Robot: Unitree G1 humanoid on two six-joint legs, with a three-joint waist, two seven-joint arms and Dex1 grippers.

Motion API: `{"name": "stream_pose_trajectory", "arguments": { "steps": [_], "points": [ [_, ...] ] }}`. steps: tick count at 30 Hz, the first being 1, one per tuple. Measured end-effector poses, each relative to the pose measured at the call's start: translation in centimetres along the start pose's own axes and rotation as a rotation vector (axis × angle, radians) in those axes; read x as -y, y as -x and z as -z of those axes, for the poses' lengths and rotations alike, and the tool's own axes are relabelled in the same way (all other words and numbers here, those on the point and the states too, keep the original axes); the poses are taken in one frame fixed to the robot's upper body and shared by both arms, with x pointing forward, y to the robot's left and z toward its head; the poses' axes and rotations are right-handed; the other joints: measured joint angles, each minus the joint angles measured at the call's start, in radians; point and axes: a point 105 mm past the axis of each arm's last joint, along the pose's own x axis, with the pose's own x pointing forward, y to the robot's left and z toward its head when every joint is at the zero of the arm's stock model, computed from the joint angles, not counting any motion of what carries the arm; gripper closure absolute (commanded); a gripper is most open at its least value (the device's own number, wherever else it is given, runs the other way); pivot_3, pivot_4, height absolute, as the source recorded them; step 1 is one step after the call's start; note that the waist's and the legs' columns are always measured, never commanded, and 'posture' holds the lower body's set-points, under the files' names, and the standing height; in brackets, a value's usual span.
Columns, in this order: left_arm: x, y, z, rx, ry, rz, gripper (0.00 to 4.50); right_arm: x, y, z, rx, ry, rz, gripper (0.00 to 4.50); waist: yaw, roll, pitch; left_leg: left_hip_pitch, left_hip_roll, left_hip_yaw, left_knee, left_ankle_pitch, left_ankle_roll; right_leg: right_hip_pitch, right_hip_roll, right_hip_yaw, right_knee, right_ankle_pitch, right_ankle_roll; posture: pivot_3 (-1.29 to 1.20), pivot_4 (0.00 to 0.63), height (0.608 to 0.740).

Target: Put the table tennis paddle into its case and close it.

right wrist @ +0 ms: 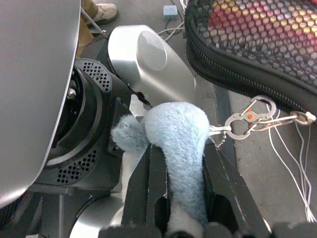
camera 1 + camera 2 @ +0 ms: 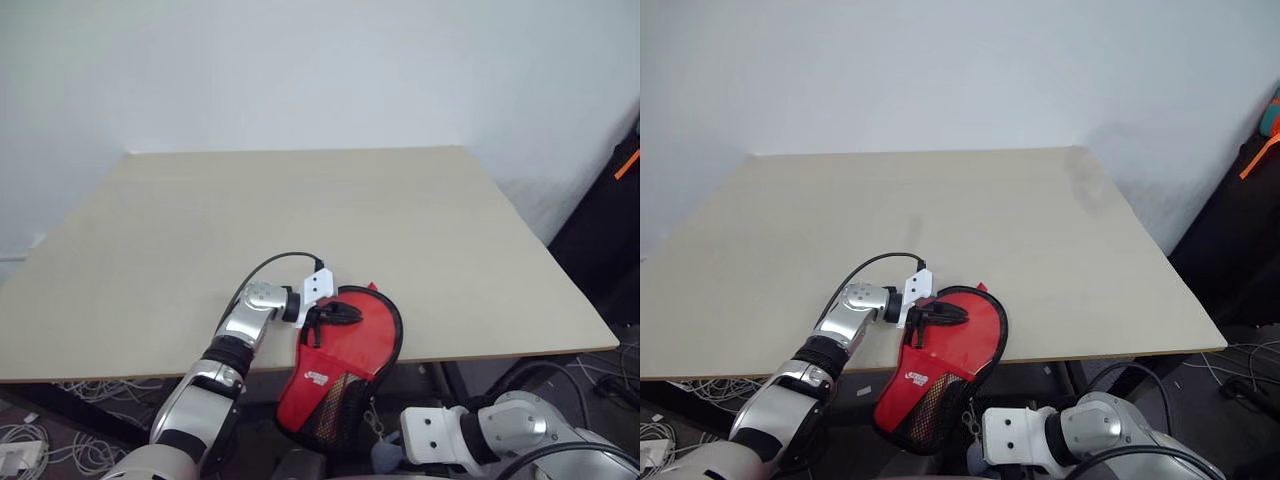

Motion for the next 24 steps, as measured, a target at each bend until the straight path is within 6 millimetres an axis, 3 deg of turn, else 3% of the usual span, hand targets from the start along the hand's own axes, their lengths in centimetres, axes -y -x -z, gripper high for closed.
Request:
{"name": "stream_pose_trajectory", "arguments": {
  "steps": [3, 12, 16, 19, 21, 24],
  "points": [
    [-0.1, -0.2, -0.2, -0.001, -0.003, -0.001, 4.05, 0.0, 0.0, 0.0, 0.000, 0.001, 0.001, 3.23, 0.000, 0.001, 0.000, -0.003, 0.004, -0.001, -0.001, 0.000, 0.000, 0.001, -0.001, -0.009, -0.009, 0.000, 0.000, 0.00, 0.000, 0.739],
    [-0.3, -0.7, -0.4, 0.003, -0.004, -0.007, 4.05, 0.3, 0.5, -0.3, 0.015, 0.024, -0.015, 0.01, 0.001, 0.001, 0.000, -0.003, 0.003, 0.002, -0.001, -0.001, 0.001, 0.001, -0.015, -0.022, -0.009, 0.000, 0.000, 0.00, 0.000, 0.739],
    [-0.5, -0.8, -0.4, 0.009, -0.007, -0.025, 4.05, 0.1, 1.8, -1.1, 0.076, 0.013, -0.091, 0.01, 0.002, 0.001, 0.000, -0.005, 0.004, 0.001, 0.001, -0.001, 0.001, 0.001, -0.019, -0.033, -0.011, 0.000, 0.000, 0.00, 0.000, 0.739],
    [-0.7, -0.8, -0.4, 0.013, -0.002, -0.043, 4.05, 1.3, 2.9, -2.9, 0.177, 0.022, -0.092, 0.01, 0.001, 0.001, 0.000, -0.005, 0.005, 0.001, 0.001, -0.001, 0.001, 0.000, -0.019, -0.037, -0.011, 0.000, 0.000, 0.00, 0.000, 0.739],
    [-0.8, -0.7, -0.4, 0.017, 0.000, -0.058, 4.05, 3.3, 3.8, -3.1, 0.200, 0.016, -0.038, 0.01, 0.001, 0.001, 0.000, -0.005, 0.005, 0.002, 0.001, -0.001, 0.001, 0.000, -0.020, -0.037, -0.012, 0.000, 0.000, 0.00, 0.000, 0.739],
    [-0.8, -0.4, -0.4, 0.038, 0.004, -0.092, 4.23, 8.9, 5.5, -2.3, 0.215, -0.048, 0.152, 0.00, 0.000, 0.002, 0.000, -0.007, 0.005, 0.002, 0.000, -0.001, 0.001, -0.001, -0.020, -0.037, -0.012, 0.000, 0.000, 0.00, 0.000, 0.739]
  ]
}}
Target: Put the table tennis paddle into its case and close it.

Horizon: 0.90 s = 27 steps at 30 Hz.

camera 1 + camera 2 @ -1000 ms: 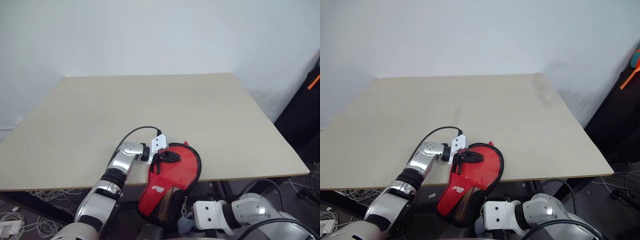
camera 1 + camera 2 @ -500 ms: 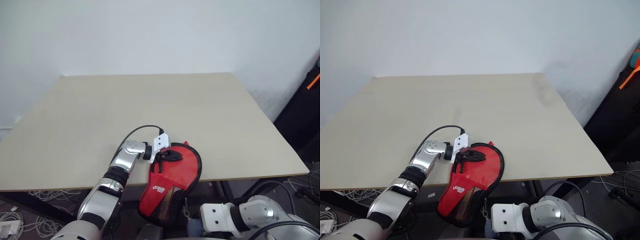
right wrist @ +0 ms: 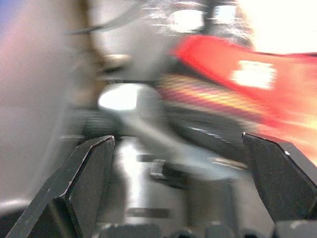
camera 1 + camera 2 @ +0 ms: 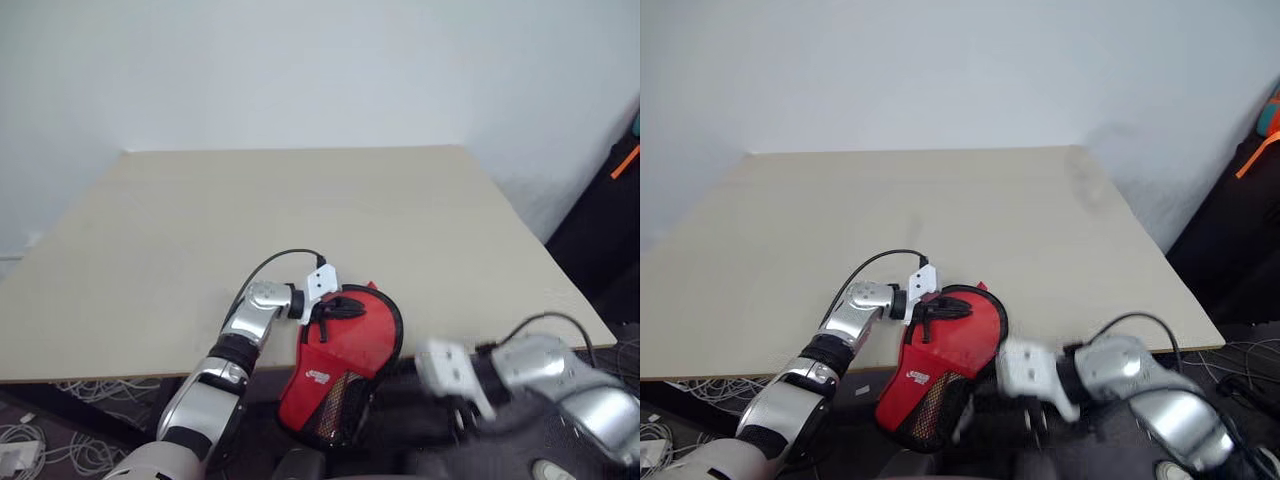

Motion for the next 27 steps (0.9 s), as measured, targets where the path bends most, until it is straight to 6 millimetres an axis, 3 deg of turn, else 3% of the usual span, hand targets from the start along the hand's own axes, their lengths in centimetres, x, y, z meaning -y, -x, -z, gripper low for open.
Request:
{"name": "stream_pose_trajectory", "arguments": {
  "steps": [3, 8, 14, 22, 27],
  "points": [
    [0.2, 0.3, -0.3, 0.032, 0.010, -0.025, 4.49, 3.9, 0.2, 0.5, 0.014, -0.057, 0.143, 0.00, 0.002, 0.002, -0.001, -0.003, -0.001, 0.000, -0.001, 0.000, 0.000, -0.004, 0.000, 0.001, 0.003, 0.004, 0.006, 0.00, 0.000, 0.739],
    [0.3, 1.3, -0.7, 0.069, 0.032, -0.083, 4.49, 7.9, -0.8, 1.1, 0.050, -0.147, 0.302, 0.00, 0.002, 0.001, -0.001, -0.006, -0.003, -0.002, -0.008, 0.002, 0.003, -0.009, 0.004, 0.004, 0.005, 0.016, 0.007, 0.00, 0.000, 0.739],
    [0.4, 3.3, -1.0, 0.090, 0.088, -0.193, 4.49, 10.0, -2.4, 2.7, 0.057, -0.259, 0.409, 0.00, -0.006, 0.000, 0.004, -0.010, -0.002, 0.001, -0.009, 0.002, 0.004, -0.016, 0.006, 0.009, 0.006, 0.015, 0.005, 0.00, 0.000, 0.739],
    [-1.7, 7.5, -3.4, 0.185, 0.140, -0.429, 4.49, 10.7, -3.9, 3.5, 0.076, -0.310, 0.452, 0.00, -0.007, -0.001, 0.008, -0.009, -0.002, 0.003, -0.006, 0.002, 0.003, -0.019, 0.006, 0.012, 0.014, 0.016, 0.004, 0.00, 0.000, 0.739],
    [-2.7, 9.4, -3.6, 0.217, 0.189, -0.545, 4.50, 10.7, -4.7, 3.4, 0.102, -0.325, 0.450, 1.58, -0.011, -0.001, 0.009, -0.007, -0.002, 0.006, -0.006, 0.004, 0.001, -0.019, 0.006, 0.015, 0.020, 0.015, 0.004, 0.00, 0.000, 0.739]
  ]
}}
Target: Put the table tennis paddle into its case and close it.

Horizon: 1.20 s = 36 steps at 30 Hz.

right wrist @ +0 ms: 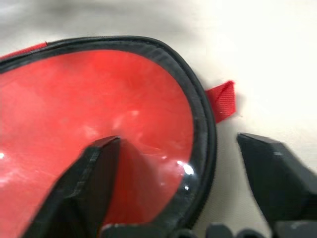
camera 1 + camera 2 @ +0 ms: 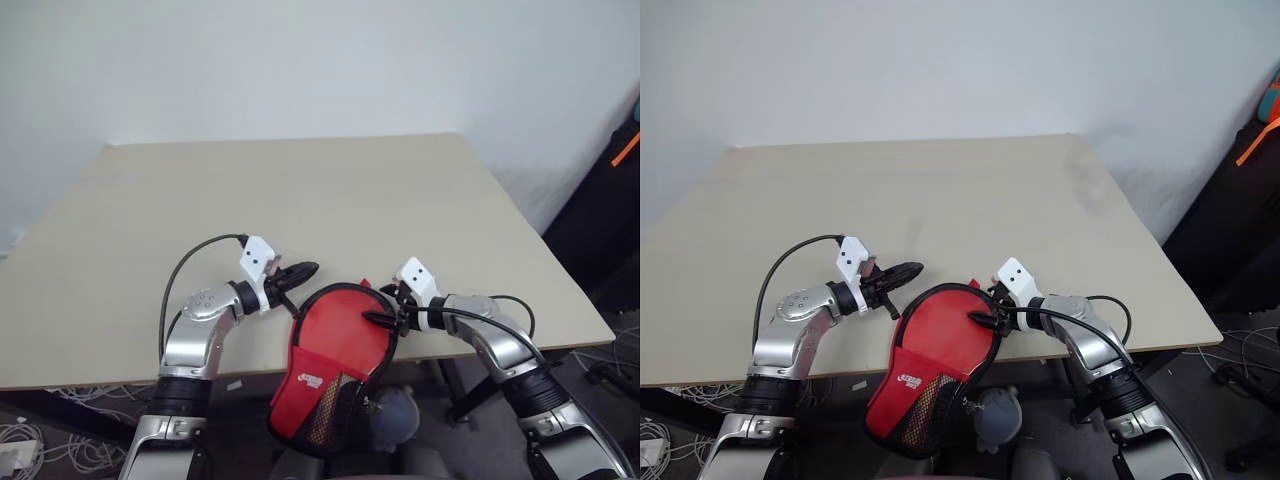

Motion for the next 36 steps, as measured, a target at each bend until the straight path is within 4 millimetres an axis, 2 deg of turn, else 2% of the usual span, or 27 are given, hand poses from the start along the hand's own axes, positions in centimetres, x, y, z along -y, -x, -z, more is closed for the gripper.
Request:
{"name": "stream_pose_trajectory", "arguments": {
  "steps": [8, 13, 21, 23, 31, 36],
  "points": [
    [-1.3, 1.1, 0.9, -0.004, 0.042, -0.111, 4.50, 0.5, -0.2, -0.3, 0.019, -0.020, 0.026, 4.42, -0.002, 0.000, 0.000, 0.001, 0.000, 0.001, 0.000, 0.001, 0.000, -0.001, 0.001, 0.002, 0.001, 0.000, 0.000, 0.00, 0.000, 0.739],
    [-1.7, 1.4, 1.1, -0.007, 0.048, -0.147, 4.50, 0.3, -0.8, -0.7, 0.025, -0.005, 0.015, 4.47, -0.010, 0.000, 0.000, 0.002, 0.001, 0.004, 0.000, 0.001, 0.000, -0.001, 0.001, 0.005, 0.002, 0.001, -0.002, 0.00, 0.000, 0.739],
    [-1.7, 1.8, 2.0, -0.024, 0.068, -0.178, 4.50, 0.1, -3.4, -2.7, 0.070, 0.091, 0.056, 4.47, -0.030, 0.000, 0.000, 0.003, 0.004, 0.003, 0.000, 0.003, -0.002, -0.002, 0.010, 0.012, 0.004, 0.004, -0.005, 0.00, 0.000, 0.739],
    [-1.5, 1.7, 2.2, -0.027, 0.072, -0.175, 4.50, 0.3, -4.0, -3.2, 0.076, 0.129, 0.077, 4.47, -0.029, 0.000, 0.000, 0.003, 0.005, 0.003, 0.000, 0.004, -0.004, -0.003, 0.015, 0.015, 0.004, 0.004, -0.006, 0.00, 0.000, 0.739],
    [-1.4, 1.8, 2.8, -0.040, 0.083, -0.193, 4.50, 1.2, -5.9, -4.3, 0.107, 0.189, 0.170, 4.47, -0.030, 0.000, 0.000, 0.003, 0.006, 0.002, 0.000, 0.004, -0.005, -0.003, 0.016, 0.016, 0.004, 0.005, -0.008, 0.00, 0.000, 0.739],
    [-1.4, 2.0, 3.3, -0.052, 0.091, -0.206, 4.50, 1.9, -7.3, -6.1, 0.138, 0.222, 0.221, 4.47, -0.031, 0.000, 0.000, 0.003, 0.006, 0.002, 0.000, 0.005, -0.005, -0.003, 0.016, 0.016, 0.004, 0.006, -0.009, 0.00, 0.000, 0.739]
  ]
}}
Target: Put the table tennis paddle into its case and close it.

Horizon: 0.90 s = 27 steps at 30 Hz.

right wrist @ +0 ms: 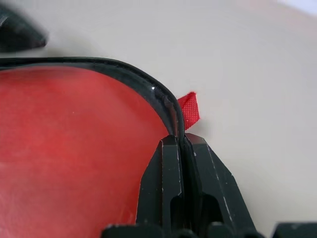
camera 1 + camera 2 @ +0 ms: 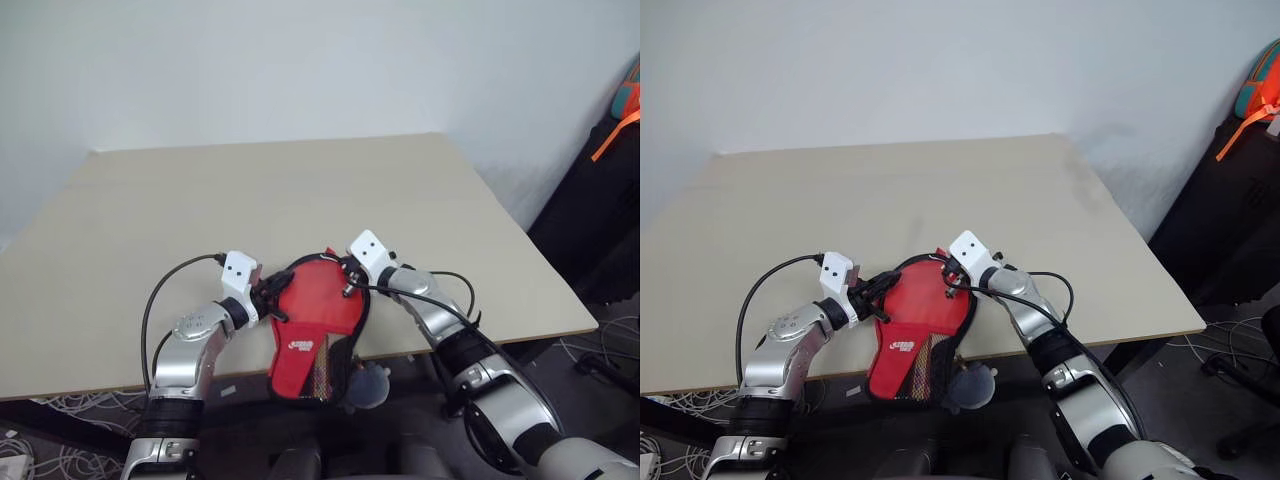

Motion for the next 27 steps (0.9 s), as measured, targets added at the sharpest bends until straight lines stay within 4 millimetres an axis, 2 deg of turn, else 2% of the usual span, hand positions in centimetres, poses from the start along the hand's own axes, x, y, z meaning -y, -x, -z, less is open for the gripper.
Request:
{"name": "stream_pose_trajectory", "arguments": {
  "steps": [7, 16, 19, 27],
  "points": [
    [0.1, 0.1, 0.0, 0.004, -0.003, -0.008, 4.50, 2.1, -1.7, -1.0, -0.003, 0.026, 0.109, 4.47, -0.002, 0.000, 0.000, 0.000, 0.000, 0.000, -0.001, 0.000, 0.000, 0.000, 0.000, 0.000, 0.000, 0.000, 0.000, 0.00, 0.000, 0.739],
    [0.2, 0.5, 0.2, 0.003, 0.001, -0.024, 4.50, 1.8, -2.2, 0.3, -0.042, 0.044, 0.121, 4.47, -0.026, 0.000, 0.000, 0.000, 0.000, -0.001, -0.002, 0.000, -0.001, -0.001, 0.001, 0.001, 0.000, 0.000, -0.001, 0.00, 0.000, 0.739],
    [0.1, 0.5, 0.2, 0.003, 0.001, -0.031, 4.50, 1.6, -2.3, 0.3, -0.040, 0.046, 0.118, 3.81, -0.027, 0.001, 0.000, 0.000, 0.000, -0.001, -0.002, 0.001, -0.001, -0.001, 0.001, 0.001, 0.000, 0.000, -0.001, 0.00, 0.000, 0.739],
    [0.0, 0.6, 0.2, 0.000, -0.001, -0.032, 4.50, 1.6, -2.5, -1.2, 0.006, 0.036, 0.093, 1.08, -0.025, 0.001, 0.000, 0.001, 0.000, -0.001, -0.001, 0.001, -0.001, 0.000, 0.001, 0.001, 0.000, 0.000, -0.001, 0.00, 0.000, 0.739]
  ]
}}
